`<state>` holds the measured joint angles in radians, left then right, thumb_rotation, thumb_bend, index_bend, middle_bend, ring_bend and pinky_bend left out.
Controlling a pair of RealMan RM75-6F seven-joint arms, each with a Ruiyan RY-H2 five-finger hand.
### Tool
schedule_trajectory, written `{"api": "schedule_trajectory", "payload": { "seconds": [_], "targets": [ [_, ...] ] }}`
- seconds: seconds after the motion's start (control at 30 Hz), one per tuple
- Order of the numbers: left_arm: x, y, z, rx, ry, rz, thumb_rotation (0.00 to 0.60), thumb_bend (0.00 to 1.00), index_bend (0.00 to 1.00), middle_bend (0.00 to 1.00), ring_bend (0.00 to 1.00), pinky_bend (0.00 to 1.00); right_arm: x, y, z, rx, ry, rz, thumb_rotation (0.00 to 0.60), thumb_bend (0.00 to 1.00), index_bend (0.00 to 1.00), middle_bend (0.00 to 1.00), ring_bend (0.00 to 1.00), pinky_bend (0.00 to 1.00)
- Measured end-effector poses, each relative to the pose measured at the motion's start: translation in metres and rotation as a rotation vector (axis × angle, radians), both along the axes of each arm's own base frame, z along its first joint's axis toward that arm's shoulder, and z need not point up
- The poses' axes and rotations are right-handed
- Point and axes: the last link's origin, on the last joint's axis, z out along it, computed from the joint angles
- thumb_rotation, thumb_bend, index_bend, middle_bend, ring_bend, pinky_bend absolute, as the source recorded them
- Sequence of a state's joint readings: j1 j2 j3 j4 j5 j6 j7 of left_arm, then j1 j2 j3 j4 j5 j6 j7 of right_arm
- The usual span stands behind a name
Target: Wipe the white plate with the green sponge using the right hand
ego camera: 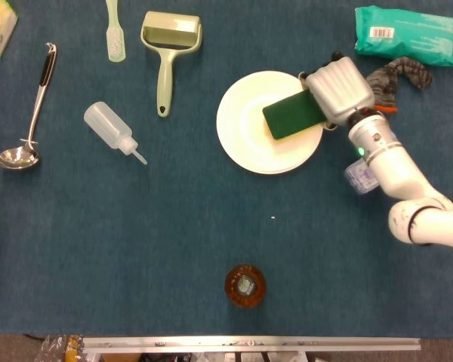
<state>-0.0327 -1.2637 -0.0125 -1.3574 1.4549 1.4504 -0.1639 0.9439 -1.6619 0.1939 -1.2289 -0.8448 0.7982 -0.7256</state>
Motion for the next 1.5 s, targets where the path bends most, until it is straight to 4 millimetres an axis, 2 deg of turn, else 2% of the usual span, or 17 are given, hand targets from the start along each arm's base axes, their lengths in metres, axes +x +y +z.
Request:
{"api": "schedule_trajectory", "payload": {
  "seconds": [0.43, 0.77, 0.97, 1.2, 1.5],
  "targets": [
    [-0.006, -0.003, -0.006, -0.007, -0.036, 0.011, 0.6, 0.2, 0.39, 0.4, 0.31, 0.46, 0.011, -0.014, -0.018, -0.002, 0.048, 0.0, 0.6, 0.09, 0.42, 0.55, 0.45, 0.25],
    [-0.005, -0.003, -0.005, -0.002, -0.034, 0.003, 0.6, 0.2, 0.39, 0.4, 0.31, 0.46, 0.008, -0.016, 0.003, -0.054, 0.054, -0.017, 0.6, 0.09, 0.42, 0.55, 0.45, 0.25],
    [-0.003, -0.002, -0.004, 0.003, -0.033, -0.002, 0.6, 0.2, 0.39, 0.4, 0.31, 0.46, 0.016, -0.013, 0.013, -0.068, 0.024, -0.009, 0.6, 0.09, 0.42, 0.55, 0.45, 0.25],
    [-0.006, -0.004, -0.005, 0.0, -0.041, 0.005, 0.6, 0.2, 0.39, 0.4, 0.31, 0.46, 0.025, -0.013, -0.003, -0.036, 0.02, 0.001, 0.6, 0.09, 0.42, 0.55, 0.45, 0.25],
    [-0.009, -0.005, -0.004, 0.006, -0.049, 0.012, 0.6, 0.2, 0.39, 0.4, 0.31, 0.46, 0.016, -0.021, -0.02, -0.022, 0.084, -0.01, 0.6, 0.09, 0.42, 0.55, 0.45, 0.25]
  ]
}}
